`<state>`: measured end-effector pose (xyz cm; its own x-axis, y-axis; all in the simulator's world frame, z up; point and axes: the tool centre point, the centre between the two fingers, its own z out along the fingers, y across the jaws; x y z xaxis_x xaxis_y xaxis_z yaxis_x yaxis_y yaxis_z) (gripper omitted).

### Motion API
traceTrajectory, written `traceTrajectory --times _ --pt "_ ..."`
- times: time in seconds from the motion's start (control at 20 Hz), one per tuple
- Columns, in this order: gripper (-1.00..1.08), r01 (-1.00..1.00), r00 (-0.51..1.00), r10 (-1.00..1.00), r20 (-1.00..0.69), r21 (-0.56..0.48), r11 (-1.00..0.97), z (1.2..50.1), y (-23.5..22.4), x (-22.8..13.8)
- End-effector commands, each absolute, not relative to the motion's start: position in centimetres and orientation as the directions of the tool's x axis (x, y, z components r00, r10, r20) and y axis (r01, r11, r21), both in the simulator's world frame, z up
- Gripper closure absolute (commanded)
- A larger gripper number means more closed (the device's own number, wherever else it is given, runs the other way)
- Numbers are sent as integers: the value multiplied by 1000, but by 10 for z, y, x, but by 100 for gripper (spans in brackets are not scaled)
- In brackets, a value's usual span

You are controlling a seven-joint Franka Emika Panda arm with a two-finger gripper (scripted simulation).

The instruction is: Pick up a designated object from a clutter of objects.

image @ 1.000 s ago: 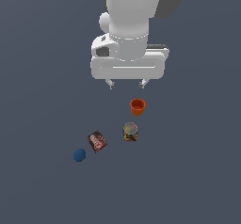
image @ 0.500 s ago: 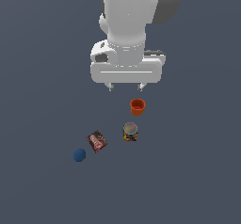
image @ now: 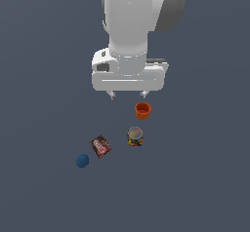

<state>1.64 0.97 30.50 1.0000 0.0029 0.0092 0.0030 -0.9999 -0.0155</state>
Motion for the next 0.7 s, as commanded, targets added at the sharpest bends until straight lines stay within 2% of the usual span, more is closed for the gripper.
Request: traceTrajectory --times 0.0,0.65 --pt "-92 27 1000 27 9 -12 -1000 297 5 21" --pt "-92 257 967 257 1 10 -966 216 -42 54"
